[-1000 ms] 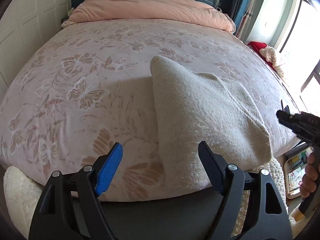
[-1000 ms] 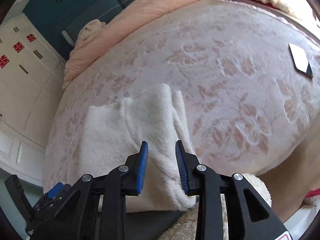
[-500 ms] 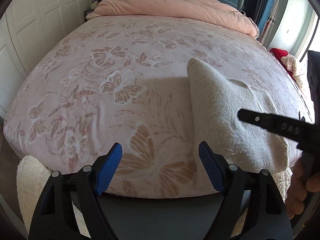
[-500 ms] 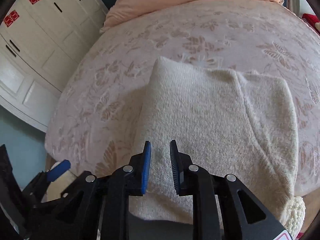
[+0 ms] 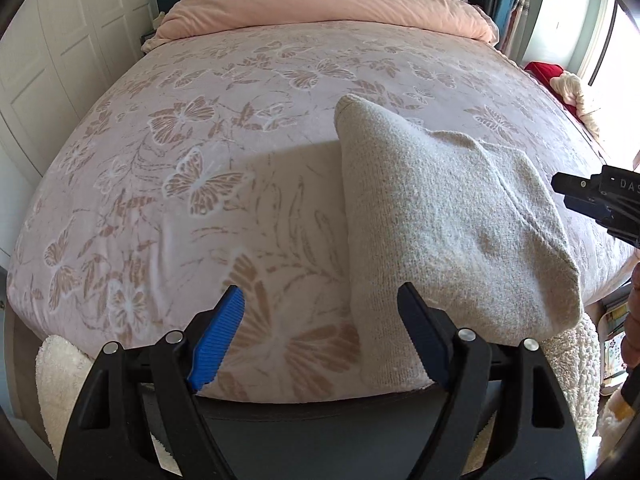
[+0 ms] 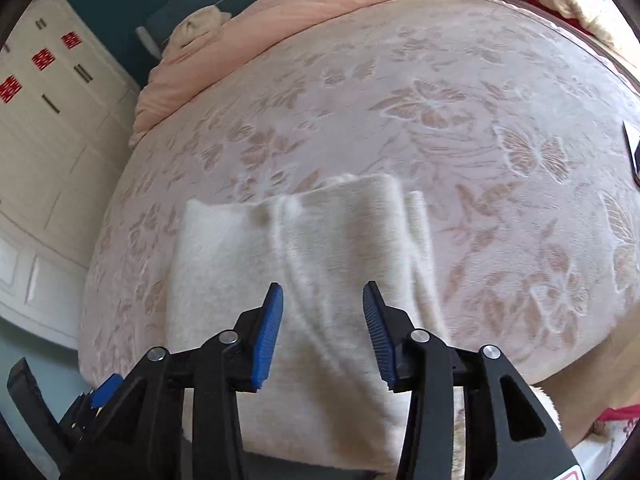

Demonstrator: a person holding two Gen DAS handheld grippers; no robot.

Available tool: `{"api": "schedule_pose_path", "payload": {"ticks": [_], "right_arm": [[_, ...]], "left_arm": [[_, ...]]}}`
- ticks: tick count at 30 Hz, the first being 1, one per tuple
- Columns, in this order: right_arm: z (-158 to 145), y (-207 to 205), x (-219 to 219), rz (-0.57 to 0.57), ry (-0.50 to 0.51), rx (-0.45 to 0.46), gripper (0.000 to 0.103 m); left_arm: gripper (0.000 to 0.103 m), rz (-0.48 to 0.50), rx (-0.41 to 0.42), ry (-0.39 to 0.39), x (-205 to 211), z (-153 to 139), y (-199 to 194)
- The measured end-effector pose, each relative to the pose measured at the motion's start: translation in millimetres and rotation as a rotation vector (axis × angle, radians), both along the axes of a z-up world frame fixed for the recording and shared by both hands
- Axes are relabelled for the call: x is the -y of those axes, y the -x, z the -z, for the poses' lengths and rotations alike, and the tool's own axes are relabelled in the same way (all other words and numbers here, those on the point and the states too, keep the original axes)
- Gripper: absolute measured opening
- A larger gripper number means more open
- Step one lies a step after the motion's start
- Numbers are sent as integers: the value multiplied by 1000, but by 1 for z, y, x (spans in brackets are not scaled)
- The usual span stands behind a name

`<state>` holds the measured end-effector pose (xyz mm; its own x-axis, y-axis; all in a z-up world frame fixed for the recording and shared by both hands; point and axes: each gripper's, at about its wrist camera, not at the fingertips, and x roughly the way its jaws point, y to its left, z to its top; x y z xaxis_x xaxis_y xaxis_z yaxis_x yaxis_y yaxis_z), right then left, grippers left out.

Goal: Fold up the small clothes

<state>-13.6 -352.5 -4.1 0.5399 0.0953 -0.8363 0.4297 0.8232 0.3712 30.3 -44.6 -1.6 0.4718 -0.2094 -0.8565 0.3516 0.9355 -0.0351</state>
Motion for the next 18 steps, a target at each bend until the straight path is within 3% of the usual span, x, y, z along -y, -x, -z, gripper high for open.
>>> {"api": "schedule_pose_path", "payload": {"ticks": [5,13,14,15,16,18], "right_arm": [[13,-1,36,46,-29,-26,52],[42,-32,20,-42,-33,-71,57],[48,-35,17,-54,-25,-82,43],[51,-38,15,-67,-8,-87,11],[48,-39,13,-80,13,-76,11],[18,-30,14,-77,20,54,10]], "left_arm": [[77,35,28,-14,22,-5,-5],[77,87,41,-70,60,-2,-18],[77,94,38,-78,64,0,-19],[77,99,34,-86,68,2,-20],[77,103,28,-95,71,3,-22],[77,107,20,-97,74,4,-24]]}}
